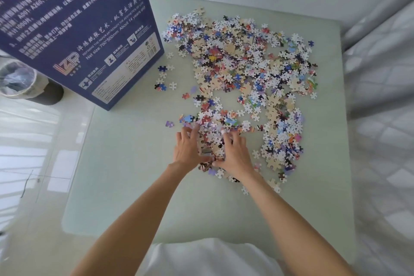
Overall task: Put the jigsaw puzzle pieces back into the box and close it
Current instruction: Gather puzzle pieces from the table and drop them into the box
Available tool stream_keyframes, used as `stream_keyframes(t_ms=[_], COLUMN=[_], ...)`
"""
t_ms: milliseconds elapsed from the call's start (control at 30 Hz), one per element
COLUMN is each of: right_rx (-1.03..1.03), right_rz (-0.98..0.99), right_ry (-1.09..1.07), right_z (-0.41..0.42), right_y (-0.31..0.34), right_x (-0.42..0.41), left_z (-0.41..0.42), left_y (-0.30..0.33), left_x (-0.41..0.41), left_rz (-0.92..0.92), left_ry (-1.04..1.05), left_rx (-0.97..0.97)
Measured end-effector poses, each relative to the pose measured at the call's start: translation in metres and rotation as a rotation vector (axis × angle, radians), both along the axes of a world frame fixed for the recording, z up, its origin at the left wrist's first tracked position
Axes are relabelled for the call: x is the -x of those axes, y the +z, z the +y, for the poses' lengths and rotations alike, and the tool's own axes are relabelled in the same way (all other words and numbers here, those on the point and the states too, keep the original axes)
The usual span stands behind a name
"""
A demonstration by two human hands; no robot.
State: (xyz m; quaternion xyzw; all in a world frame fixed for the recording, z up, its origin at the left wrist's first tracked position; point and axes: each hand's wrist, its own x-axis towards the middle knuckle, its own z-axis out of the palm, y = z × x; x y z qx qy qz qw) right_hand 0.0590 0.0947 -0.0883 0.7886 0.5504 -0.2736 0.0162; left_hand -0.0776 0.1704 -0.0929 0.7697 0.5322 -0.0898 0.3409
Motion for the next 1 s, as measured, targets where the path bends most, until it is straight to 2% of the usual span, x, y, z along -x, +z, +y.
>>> stream_keyframes(t_ms=[100, 233, 433, 567, 833, 1000], right_rx=[0.025, 0.001, -0.030, -0.034, -0.086, -0.113], right_rz=[-0.074, -0.075, 0.013, 0.033, 0.200, 0.251], right_ry=[0.019, -0.013, -0.021, -0.002, -0.018, -0.088], right_z=[0.003, 0.012, 0.018, 0.018, 0.014, 0.015], right_y=[0.001, 0.000, -0.001, 0.003, 0.008, 0.010], right_x=[-0.001, -0.004, 0.003, 0.001, 0.001, 0.000], left_z=[-0.001, 0.000, -0.006, -0.006, -0.006, -0.006], left_y=[0.001, 0.003, 0.008, 0.010, 0.012, 0.014], left_x=[-0.002, 0.000, -0.002, -0.002, -0.002, 0.001], left_rz=[-0.008, -0.025, -0.026, -0.038, -0.115, -0.153], left_ry=[-0.008, -0.006, -0.093, -0.066, 0.035, 0.047], left_rx=[0.033, 0.061, 0.083, 0.117, 0.118, 0.113])
